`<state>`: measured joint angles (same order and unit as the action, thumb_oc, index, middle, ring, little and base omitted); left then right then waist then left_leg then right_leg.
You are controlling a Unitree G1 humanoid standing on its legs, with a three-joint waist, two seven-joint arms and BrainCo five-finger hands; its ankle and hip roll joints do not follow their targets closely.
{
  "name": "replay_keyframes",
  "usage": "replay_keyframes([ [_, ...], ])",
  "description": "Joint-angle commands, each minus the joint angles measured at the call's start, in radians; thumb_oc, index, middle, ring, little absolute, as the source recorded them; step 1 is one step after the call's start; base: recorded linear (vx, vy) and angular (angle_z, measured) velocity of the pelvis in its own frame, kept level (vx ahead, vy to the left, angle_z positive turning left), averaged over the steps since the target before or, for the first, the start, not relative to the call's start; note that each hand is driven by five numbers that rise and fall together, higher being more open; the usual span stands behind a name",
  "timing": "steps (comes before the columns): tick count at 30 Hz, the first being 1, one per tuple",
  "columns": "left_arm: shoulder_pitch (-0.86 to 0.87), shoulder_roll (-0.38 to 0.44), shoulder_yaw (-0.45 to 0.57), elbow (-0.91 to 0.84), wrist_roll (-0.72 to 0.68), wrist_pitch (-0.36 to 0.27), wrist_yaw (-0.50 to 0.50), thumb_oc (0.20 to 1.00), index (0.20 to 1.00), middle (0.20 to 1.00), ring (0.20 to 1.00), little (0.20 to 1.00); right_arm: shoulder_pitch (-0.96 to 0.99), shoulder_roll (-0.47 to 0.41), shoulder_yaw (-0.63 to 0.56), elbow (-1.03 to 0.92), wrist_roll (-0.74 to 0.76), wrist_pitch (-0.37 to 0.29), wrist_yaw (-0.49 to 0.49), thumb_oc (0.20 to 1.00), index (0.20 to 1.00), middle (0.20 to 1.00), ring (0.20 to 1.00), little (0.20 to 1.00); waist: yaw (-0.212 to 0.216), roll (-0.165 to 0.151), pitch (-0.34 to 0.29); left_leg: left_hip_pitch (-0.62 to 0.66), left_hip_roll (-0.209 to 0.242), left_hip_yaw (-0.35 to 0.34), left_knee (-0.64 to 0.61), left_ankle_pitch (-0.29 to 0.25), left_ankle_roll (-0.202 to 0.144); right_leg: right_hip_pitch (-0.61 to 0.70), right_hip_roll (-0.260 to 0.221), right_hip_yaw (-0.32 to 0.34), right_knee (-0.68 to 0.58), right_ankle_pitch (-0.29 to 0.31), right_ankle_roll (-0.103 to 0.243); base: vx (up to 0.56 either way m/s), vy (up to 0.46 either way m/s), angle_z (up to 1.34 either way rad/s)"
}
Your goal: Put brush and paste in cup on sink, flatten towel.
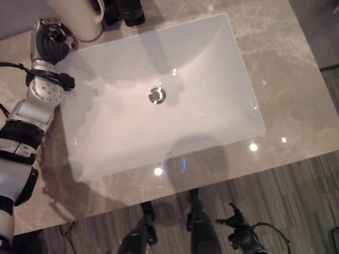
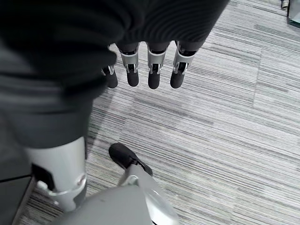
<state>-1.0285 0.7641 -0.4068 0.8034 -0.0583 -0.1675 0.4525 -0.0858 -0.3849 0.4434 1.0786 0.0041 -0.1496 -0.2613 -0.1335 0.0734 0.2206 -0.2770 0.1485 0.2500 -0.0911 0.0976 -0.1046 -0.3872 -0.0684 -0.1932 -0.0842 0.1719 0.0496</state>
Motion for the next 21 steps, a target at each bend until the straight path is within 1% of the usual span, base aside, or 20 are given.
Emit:
replay_keyframes([
  [1, 0.095, 0.009, 0.051, 0.077, 0.025, 0.034, -0.009, 0.200, 0.200, 0.200, 0.200, 0.200, 0.044, -0.001, -0.028, 0.013, -0.013, 0.009, -0.003, 1.000, 1.000, 1.000, 1.000, 1.000, 0.013, -0.007, 0.006, 0.058, -0.050, -0.051, 0.004, -0.017, 0.015, 0.026, 0.055, 0.022, 0.096, -0.087, 0.032, 0.04, -0.009, 0.10],
  [4, 0.188, 0.034, 0.121, 0.071, 0.014, 0.034, -0.008, 0.200, 0.200, 0.200, 0.200, 0.200, 0.056, -0.003, -0.039, 0.026, -0.031, 0.013, 0.009, 1.000, 1.000, 1.000, 1.000, 1.000, 0.022, -0.013, -0.010, 0.085, -0.052, -0.063, 0.004, -0.019, 0.013, 0.073, 0.048, 0.004, 0.076, -0.089, 0.034, 0.02, -0.010, 0.06],
  [6, 0.210, 0.039, 0.137, 0.068, 0.014, 0.034, -0.007, 0.200, 0.200, 0.200, 0.200, 0.200, 0.057, -0.003, -0.042, 0.031, -0.033, 0.015, 0.011, 1.000, 1.000, 1.000, 1.000, 1.000, 0.023, -0.014, -0.013, 0.092, -0.053, -0.066, 0.004, -0.020, 0.013, 0.082, 0.047, -0.002, 0.071, -0.089, 0.034, 0.00, 0.000, 0.00],
  [9, 0.278, 0.053, 0.188, 0.016, 0.011, 0.029, 0.006, 0.200, 0.200, 0.200, 0.200, 0.200, 0.071, -0.009, -0.053, 0.032, -0.045, 0.019, 0.019, 1.000, 1.000, 1.000, 1.000, 1.000, 0.031, -0.024, -0.025, 0.110, -0.054, -0.077, 0.004, -0.020, 0.012, 0.111, 0.046, -0.020, 0.062, -0.091, 0.033, -0.01, -0.012, 0.10],
  [10, 0.312, 0.057, 0.216, -0.018, 0.001, 0.018, 0.010, 0.200, 0.200, 0.200, 0.200, 0.200, 0.075, -0.009, -0.057, 0.036, -0.049, 0.022, 0.023, 1.000, 1.000, 1.000, 1.000, 1.000, 0.037, -0.028, -0.031, 0.116, -0.054, -0.082, 0.004, -0.019, 0.011, 0.121, 0.046, -0.025, 0.059, -0.094, 0.033, -0.01, -0.016, 0.17],
  [11, 0.383, 0.058, 0.257, -0.089, 0.001, 0.005, 0.012, 0.200, 0.200, 0.200, 0.200, 0.200, 0.080, -0.004, -0.060, 0.043, -0.054, 0.025, 0.030, 1.000, 1.000, 1.000, 1.000, 1.000, 0.044, -0.033, -0.040, 0.123, -0.054, -0.090, 0.004, -0.019, 0.011, 0.137, 0.046, -0.033, 0.055, -0.097, 0.032, -0.01, -0.007, 0.20],
  [12, 0.387, 0.058, 0.260, -0.091, 0.002, 0.006, 0.012, 0.200, 0.200, 0.200, 0.200, 0.200, 0.081, -0.005, -0.058, 0.042, -0.054, 0.025, 0.030, 1.000, 1.000, 1.000, 1.000, 1.000, 0.042, -0.033, -0.040, 0.123, -0.054, -0.091, 0.004, -0.019, 0.011, 0.137, 0.046, -0.033, 0.055, -0.097, 0.032, -0.01, -0.002, 0.22],
  [14, 0.495, 0.044, 0.325, -0.197, -0.017, -0.030, 0.024, 0.200, 0.200, 0.200, 0.200, 0.200, 0.082, 0.001, -0.072, 0.056, -0.060, 0.033, 0.035, 1.000, 1.000, 1.000, 1.000, 1.000, 0.056, -0.038, -0.051, 0.137, -0.053, -0.100, 0.004, -0.016, 0.009, 0.155, 0.045, -0.043, 0.057, -0.103, 0.030, 0.00, 0.003, 0.26],
  [16, 0.655, 0.009, 0.413, -0.310, -0.047, -0.071, 0.007, 0.200, 0.200, 0.200, 0.200, 0.200, 0.099, 0.010, -0.086, 0.062, -0.073, 0.038, 0.050, 1.000, 1.000, 1.000, 1.000, 1.000, 0.065, -0.044, -0.080, 0.171, -0.050, -0.103, 0.004, -0.024, 0.012, 0.193, 0.052, -0.048, 0.060, -0.122, 0.024, 0.04, 0.008, 0.26],
  [17, 0.660, 0.008, 0.417, -0.314, -0.046, -0.070, 0.007, 0.200, 0.200, 0.200, 0.200, 0.200, 0.099, 0.009, -0.084, 0.061, -0.073, 0.039, 0.050, 1.000, 1.000, 1.000, 1.000, 1.000, 0.062, -0.044, -0.083, 0.166, -0.051, -0.104, 0.004, -0.021, 0.013, 0.190, 0.051, -0.049, 0.059, -0.119, 0.024, 0.02, 0.015, 0.21],
  [18, 0.718, -0.016, 0.449, -0.359, -0.058, -0.096, 0.005, 0.200, 0.200, 0.200, 0.200, 0.200, 0.100, 0.011, -0.092, 0.069, -0.074, 0.039, 0.052, 1.000, 1.000, 1.000, 1.000, 1.000, 0.070, -0.045, -0.091, 0.182, -0.053, -0.106, 0.004, -0.020, 0.014, 0.206, 0.051, -0.050, 0.062, -0.124, 0.024, 0.02, 0.030, 0.20],
  [19, 0.803, -0.061, 0.495, -0.414, -0.098, -0.125, -0.012, 0.200, 0.200, 0.200, 0.200, 0.200, 0.105, 0.020, -0.105, 0.073, -0.077, 0.040, 0.060, 1.000, 1.000, 1.000, 1.000, 1.000, 0.080, -0.049, -0.107, 0.211, -0.060, -0.110, 0.004, -0.026, 0.019, 0.239, 0.050, -0.047, 0.059, -0.132, 0.023, 0.04, 0.045, 0.18],
  [20, 0.846, -0.089, 0.517, -0.452, -0.129, -0.139, -0.030, 0.200, 0.200, 0.200, 0.200, 0.200, 0.109, 0.024, -0.112, 0.083, -0.081, 0.042, 0.064, 1.000, 1.000, 1.000, 1.000, 1.000, 0.084, -0.050, -0.118, 0.227, -0.065, -0.113, 0.004, -0.026, 0.024, 0.253, 0.050, -0.043, 0.056, -0.134, 0.023, 0.03, 0.037, 0.10],
  [21, 0.849, -0.090, 0.520, -0.454, -0.129, -0.138, -0.030, 0.200, 0.200, 0.200, 0.200, 0.200, 0.108, 0.024, -0.111, 0.083, -0.081, 0.042, 0.064, 1.000, 1.000, 1.000, 1.000, 1.000, 0.083, -0.050, -0.120, 0.223, -0.067, -0.113, 0.004, -0.023, 0.025, 0.251, 0.049, -0.043, 0.055, -0.130, 0.023, 0.00, 0.034, 0.04],
])
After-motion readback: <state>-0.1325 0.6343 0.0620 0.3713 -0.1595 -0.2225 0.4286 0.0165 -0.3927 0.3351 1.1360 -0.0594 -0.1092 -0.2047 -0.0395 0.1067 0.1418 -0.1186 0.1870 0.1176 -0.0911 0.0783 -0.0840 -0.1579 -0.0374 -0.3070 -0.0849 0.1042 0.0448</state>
